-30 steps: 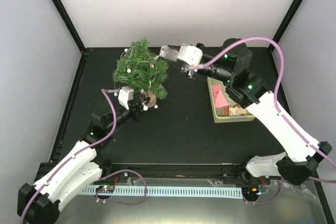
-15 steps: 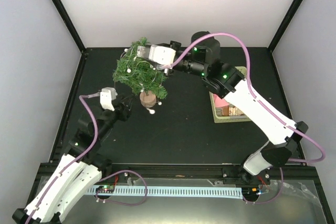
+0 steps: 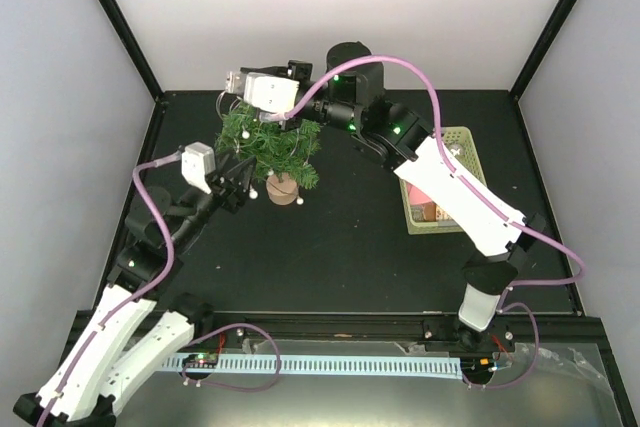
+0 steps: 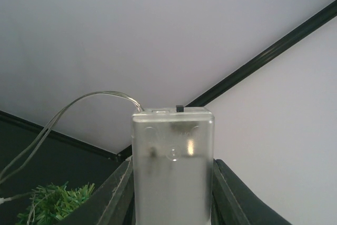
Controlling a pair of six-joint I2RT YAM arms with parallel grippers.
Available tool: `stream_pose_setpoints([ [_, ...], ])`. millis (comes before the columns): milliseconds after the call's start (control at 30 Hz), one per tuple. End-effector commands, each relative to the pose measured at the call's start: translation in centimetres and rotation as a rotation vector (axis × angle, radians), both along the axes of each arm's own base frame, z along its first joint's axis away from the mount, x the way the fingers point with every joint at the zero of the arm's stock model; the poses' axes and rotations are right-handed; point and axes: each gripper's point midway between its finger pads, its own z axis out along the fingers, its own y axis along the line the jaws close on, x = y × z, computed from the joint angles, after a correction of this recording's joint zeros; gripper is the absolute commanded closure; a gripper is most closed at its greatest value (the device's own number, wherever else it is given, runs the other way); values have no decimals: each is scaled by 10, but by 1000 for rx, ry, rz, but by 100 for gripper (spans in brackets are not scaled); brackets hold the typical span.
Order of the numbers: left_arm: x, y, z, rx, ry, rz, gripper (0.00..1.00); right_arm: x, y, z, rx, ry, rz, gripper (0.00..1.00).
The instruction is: Decorate the small christmas tree
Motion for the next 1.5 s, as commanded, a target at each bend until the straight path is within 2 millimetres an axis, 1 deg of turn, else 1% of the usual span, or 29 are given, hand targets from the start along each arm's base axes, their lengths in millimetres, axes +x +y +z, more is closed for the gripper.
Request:
stream_pose_setpoints([
  [0,17,13,1,59,33,110,43,6,0,6,-3,-36,-41,72],
  [67,22,21,-2,65,40,163,45,7,1,6,-6,-49,-44,72],
  [133,27,34,-6,71,51,242,47,10,2,5,-12,-60,-53,72],
  [200,31,41,-10,83,56,286,48,14,3,2,-22,-73,-66,72],
  [367,40,49,-18,97,109,326,48,18,7,-1,-39,-94,-72,72],
  [533,41,58,-20,66,142,344,43,19,8,4,-29,-106,-76,72],
  [700,40,58,-23,62,160,331,42,19,9,6,-24,-110,-70,72],
  [900,28,52,-27,48,183,273,38,20,7,7,-24,-110,-80,72],
  [1033,22,52,-30,46,190,265,36,19,6,8,-22,-111,-79,72],
  [1100,21,52,-28,46,167,261,35,17,6,10,-19,-113,-73,72],
  [1200,23,46,-22,55,123,231,35,16,6,11,-16,-119,-69,72],
  [1300,30,43,-26,76,147,225,37,16,6,13,-13,-126,-70,72],
  [1400,36,38,-30,94,162,202,49,17,6,15,-12,-139,-73,72],
  [1467,36,35,-28,96,144,183,56,19,7,13,-22,-155,-83,72],
])
